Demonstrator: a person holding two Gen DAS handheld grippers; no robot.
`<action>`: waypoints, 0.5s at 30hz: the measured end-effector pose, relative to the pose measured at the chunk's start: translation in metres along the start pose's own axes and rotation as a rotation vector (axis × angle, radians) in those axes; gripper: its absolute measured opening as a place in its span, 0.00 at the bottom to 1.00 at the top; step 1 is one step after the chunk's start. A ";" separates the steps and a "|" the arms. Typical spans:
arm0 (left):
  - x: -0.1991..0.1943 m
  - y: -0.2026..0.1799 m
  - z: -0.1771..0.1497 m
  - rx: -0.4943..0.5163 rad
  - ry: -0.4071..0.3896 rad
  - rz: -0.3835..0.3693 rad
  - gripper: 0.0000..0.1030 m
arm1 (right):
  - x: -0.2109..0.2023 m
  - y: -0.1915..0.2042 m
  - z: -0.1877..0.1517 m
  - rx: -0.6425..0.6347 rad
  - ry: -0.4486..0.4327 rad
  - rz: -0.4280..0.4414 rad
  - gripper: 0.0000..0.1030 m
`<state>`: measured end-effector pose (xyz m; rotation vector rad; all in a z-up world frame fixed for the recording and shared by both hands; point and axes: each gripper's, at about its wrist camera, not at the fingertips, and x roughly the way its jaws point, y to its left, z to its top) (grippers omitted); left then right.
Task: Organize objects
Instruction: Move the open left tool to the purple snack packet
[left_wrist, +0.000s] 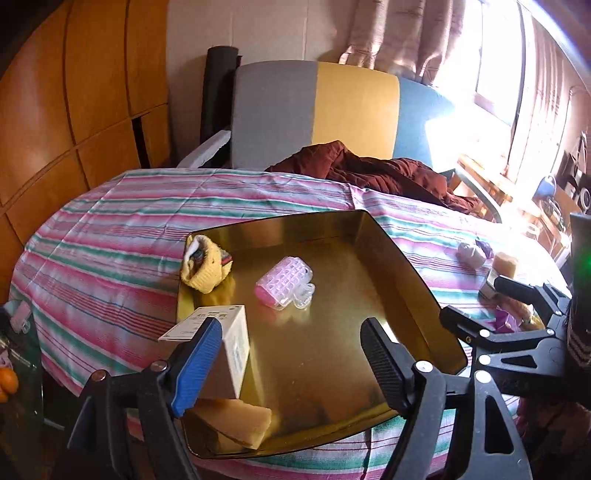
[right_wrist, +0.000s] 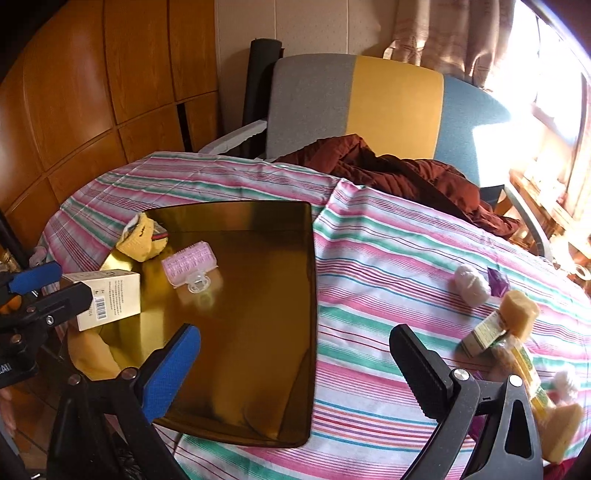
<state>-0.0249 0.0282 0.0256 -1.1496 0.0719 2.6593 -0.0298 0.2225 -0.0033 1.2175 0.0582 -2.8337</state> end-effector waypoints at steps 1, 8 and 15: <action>0.000 -0.002 0.000 0.007 0.002 -0.001 0.78 | -0.001 -0.003 -0.001 0.005 -0.001 -0.005 1.00; 0.002 -0.021 -0.003 0.051 0.012 -0.008 0.78 | -0.010 -0.023 -0.005 0.040 -0.020 -0.037 1.00; 0.001 -0.039 -0.007 0.110 0.000 -0.001 0.78 | -0.019 -0.040 -0.006 0.065 -0.043 -0.073 1.00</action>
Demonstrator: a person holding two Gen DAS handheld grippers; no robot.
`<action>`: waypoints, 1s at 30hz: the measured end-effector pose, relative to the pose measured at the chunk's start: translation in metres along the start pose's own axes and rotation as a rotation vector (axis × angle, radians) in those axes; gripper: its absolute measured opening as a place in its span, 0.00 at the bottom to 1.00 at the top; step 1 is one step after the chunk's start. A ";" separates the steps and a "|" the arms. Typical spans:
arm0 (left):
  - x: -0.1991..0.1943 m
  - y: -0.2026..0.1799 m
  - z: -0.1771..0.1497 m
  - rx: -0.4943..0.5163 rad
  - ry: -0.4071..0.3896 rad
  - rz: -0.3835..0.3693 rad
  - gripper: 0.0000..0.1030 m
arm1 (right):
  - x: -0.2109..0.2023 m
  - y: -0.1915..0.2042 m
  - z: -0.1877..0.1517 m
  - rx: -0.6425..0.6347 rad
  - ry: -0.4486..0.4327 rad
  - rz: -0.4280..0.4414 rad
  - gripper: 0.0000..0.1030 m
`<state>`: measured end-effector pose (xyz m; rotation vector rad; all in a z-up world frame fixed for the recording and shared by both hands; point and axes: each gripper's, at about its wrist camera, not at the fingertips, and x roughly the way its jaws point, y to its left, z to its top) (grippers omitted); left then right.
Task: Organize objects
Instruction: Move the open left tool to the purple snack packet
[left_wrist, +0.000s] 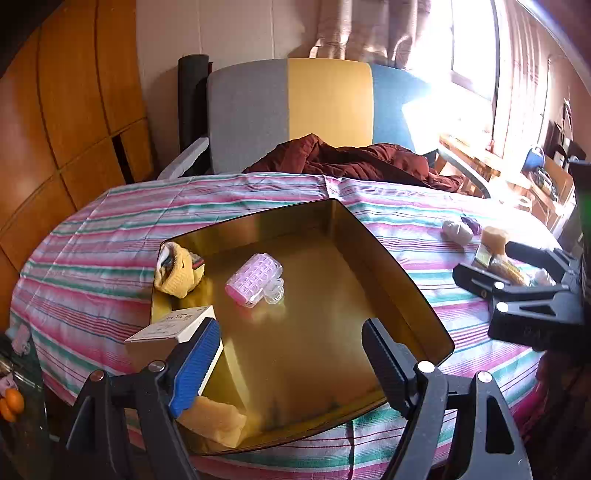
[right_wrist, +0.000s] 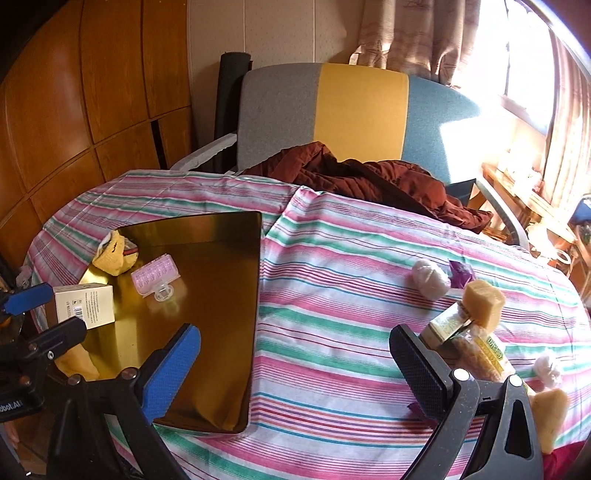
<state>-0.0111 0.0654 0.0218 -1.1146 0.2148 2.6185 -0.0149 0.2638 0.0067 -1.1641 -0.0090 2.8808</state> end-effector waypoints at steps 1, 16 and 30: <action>0.000 -0.002 0.000 0.011 -0.002 0.004 0.78 | 0.000 -0.003 0.000 0.003 0.000 -0.004 1.00; 0.004 -0.024 0.002 0.076 0.016 -0.063 0.79 | -0.002 -0.110 0.000 0.081 0.008 -0.216 1.00; 0.030 -0.086 0.012 0.176 0.100 -0.165 0.79 | -0.023 -0.272 -0.036 0.584 -0.054 -0.391 1.00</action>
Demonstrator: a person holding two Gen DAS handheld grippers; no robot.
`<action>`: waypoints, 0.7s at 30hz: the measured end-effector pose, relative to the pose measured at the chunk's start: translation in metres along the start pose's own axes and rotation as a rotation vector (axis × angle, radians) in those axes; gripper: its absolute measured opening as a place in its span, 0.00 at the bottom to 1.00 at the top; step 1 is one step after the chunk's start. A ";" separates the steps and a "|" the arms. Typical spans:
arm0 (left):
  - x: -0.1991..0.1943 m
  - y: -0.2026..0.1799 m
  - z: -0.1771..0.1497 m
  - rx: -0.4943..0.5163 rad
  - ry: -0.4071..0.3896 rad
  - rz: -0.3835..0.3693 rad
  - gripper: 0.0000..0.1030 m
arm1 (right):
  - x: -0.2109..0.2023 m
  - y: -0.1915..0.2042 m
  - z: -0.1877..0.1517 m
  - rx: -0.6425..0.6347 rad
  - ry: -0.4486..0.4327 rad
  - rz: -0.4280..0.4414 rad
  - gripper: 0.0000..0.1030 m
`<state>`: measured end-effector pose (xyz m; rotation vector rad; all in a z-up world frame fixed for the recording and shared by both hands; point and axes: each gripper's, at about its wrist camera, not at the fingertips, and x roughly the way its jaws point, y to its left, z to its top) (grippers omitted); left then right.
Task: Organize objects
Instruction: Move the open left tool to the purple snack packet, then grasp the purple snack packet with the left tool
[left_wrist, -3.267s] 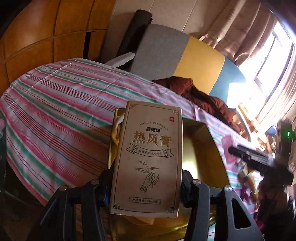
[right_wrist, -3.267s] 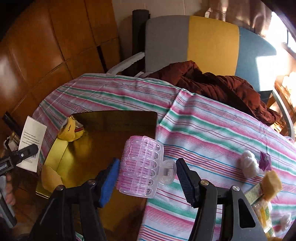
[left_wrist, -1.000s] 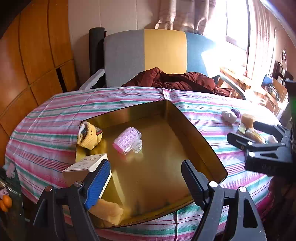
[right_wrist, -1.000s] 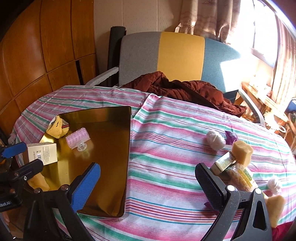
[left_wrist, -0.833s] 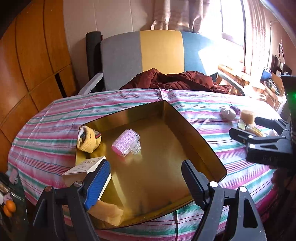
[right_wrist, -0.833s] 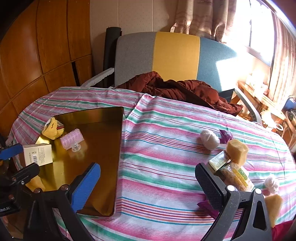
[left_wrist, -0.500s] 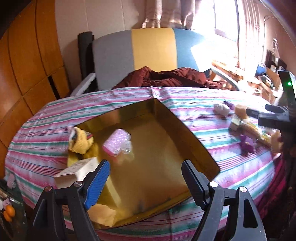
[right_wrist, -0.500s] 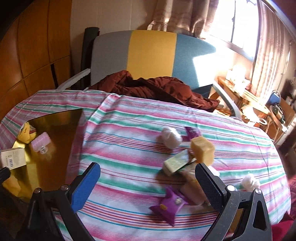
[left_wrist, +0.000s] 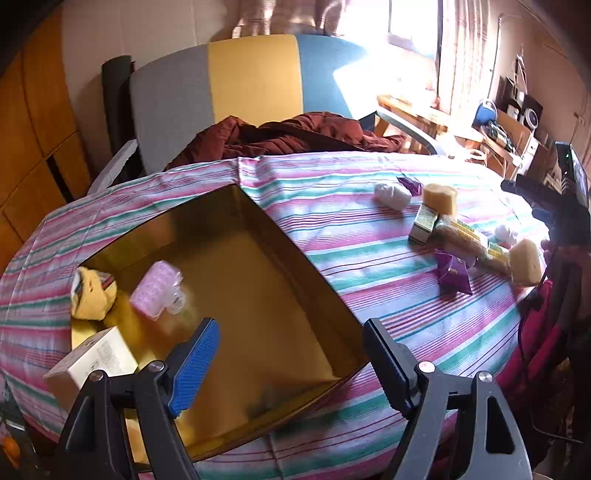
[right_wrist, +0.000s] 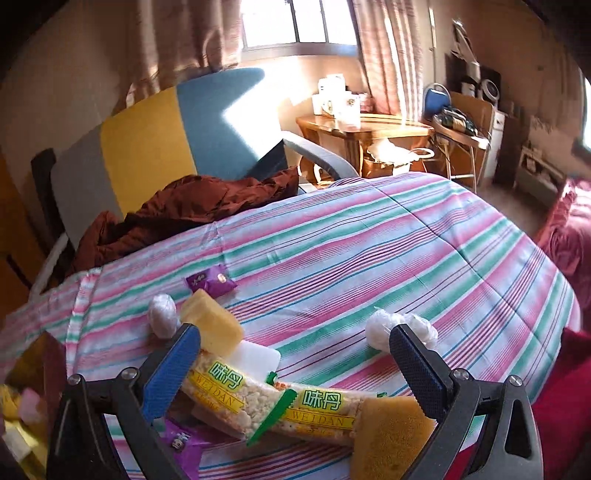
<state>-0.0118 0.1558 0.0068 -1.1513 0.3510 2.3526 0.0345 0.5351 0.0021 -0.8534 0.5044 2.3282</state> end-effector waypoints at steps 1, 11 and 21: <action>0.004 -0.005 0.003 0.011 0.010 -0.008 0.79 | -0.001 -0.006 0.001 0.025 -0.006 -0.008 1.00; 0.039 -0.066 0.027 0.124 0.070 -0.111 0.78 | 0.011 -0.029 0.000 0.140 0.067 0.025 1.00; 0.075 -0.139 0.046 0.235 0.123 -0.237 0.73 | 0.016 -0.019 -0.002 0.087 0.095 0.061 1.00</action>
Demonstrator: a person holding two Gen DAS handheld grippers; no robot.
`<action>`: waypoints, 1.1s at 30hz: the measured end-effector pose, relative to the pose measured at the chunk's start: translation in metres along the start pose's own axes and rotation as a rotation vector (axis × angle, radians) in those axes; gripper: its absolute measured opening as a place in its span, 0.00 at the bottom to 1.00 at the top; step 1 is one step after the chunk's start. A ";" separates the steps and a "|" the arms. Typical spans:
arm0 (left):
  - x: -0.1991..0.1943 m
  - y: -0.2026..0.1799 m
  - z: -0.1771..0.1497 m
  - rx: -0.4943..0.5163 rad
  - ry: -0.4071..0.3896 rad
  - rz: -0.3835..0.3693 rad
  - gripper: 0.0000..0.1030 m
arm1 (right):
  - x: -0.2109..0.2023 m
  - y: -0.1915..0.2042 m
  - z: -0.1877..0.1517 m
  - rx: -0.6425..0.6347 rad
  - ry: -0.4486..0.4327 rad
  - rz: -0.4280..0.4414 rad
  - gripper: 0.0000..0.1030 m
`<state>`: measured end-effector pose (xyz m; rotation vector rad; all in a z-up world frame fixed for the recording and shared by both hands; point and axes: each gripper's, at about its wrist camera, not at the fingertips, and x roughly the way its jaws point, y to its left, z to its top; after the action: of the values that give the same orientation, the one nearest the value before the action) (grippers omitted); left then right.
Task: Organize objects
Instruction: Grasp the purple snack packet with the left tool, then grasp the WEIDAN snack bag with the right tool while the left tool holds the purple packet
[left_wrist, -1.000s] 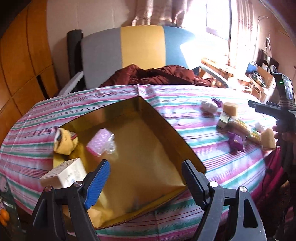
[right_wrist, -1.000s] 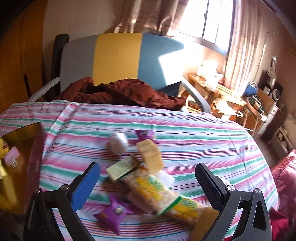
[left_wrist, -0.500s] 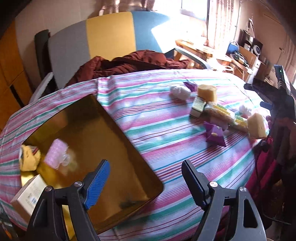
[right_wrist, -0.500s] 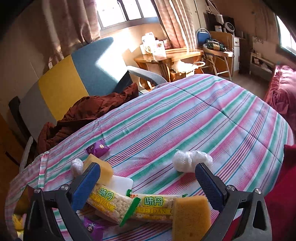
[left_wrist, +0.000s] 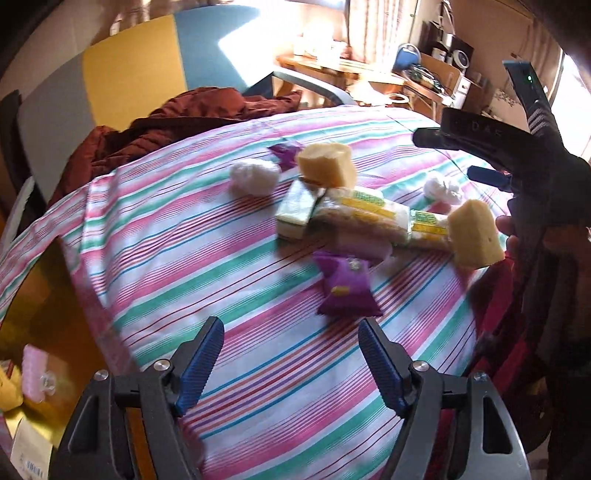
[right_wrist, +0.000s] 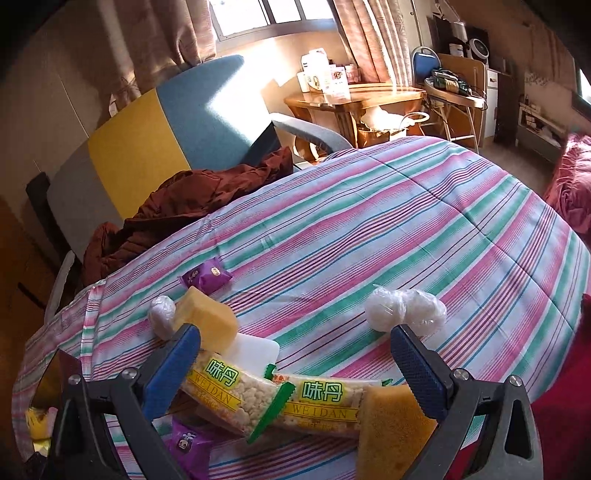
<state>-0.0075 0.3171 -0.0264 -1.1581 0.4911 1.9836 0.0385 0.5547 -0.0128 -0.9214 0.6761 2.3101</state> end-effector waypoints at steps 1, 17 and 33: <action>0.005 -0.005 0.005 0.012 0.003 -0.001 0.72 | 0.000 0.001 0.000 -0.002 -0.001 0.004 1.00; 0.083 -0.017 0.021 0.032 0.056 -0.045 0.36 | 0.008 0.003 0.000 -0.010 0.046 0.070 1.00; 0.050 0.006 -0.030 -0.024 0.028 -0.070 0.35 | 0.059 0.075 -0.038 -0.448 0.249 0.006 1.00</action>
<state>-0.0098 0.3147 -0.0850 -1.2035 0.4371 1.9205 -0.0289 0.4953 -0.0626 -1.4266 0.2522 2.4209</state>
